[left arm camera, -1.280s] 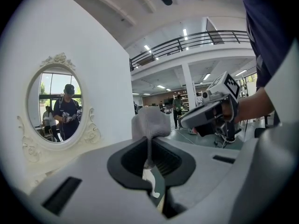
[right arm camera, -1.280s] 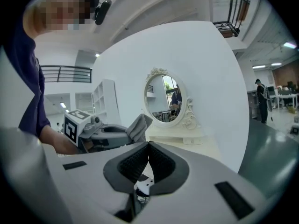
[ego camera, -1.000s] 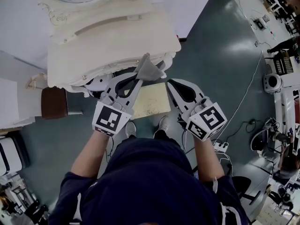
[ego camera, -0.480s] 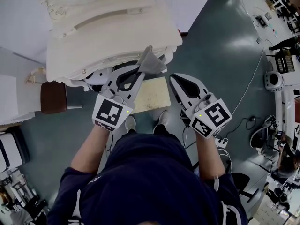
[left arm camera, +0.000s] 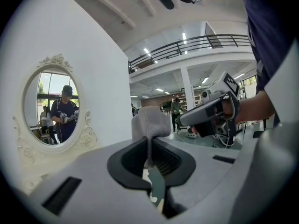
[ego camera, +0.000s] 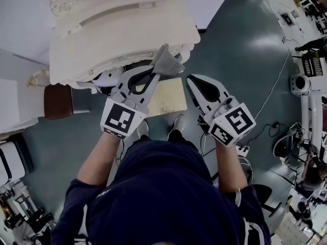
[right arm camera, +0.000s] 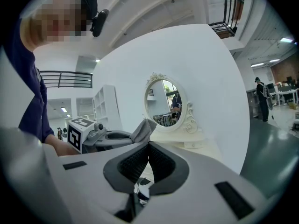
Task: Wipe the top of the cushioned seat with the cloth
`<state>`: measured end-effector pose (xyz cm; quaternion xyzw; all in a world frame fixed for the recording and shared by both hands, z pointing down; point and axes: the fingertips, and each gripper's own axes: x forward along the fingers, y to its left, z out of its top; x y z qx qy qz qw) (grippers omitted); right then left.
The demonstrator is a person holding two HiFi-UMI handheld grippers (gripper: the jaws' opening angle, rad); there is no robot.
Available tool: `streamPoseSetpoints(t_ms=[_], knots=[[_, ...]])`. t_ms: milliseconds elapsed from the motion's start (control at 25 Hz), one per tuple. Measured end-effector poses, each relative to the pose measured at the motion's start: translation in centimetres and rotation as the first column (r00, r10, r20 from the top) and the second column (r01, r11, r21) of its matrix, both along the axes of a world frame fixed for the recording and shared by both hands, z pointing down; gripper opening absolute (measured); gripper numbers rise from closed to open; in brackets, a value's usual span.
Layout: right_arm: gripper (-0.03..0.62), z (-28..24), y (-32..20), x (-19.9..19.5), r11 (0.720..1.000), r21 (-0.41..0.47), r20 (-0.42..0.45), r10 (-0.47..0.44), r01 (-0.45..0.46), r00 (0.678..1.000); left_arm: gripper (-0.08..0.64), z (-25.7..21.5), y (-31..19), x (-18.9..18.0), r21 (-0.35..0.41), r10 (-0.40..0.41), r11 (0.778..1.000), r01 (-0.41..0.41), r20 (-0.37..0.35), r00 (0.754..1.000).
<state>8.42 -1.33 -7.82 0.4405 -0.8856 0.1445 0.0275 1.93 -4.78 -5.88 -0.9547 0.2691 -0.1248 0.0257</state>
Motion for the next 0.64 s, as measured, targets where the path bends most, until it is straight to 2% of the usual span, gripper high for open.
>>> streamPoseSetpoints(t_ms=[640], knots=[[0.025,1.1,0.5,0.1,0.999,-0.035,-0.008,-0.011,0.010,1.000,0.026,0.5,0.4,0.3,-0.015,0.003,1.000,-0.003,0.002,1.000]])
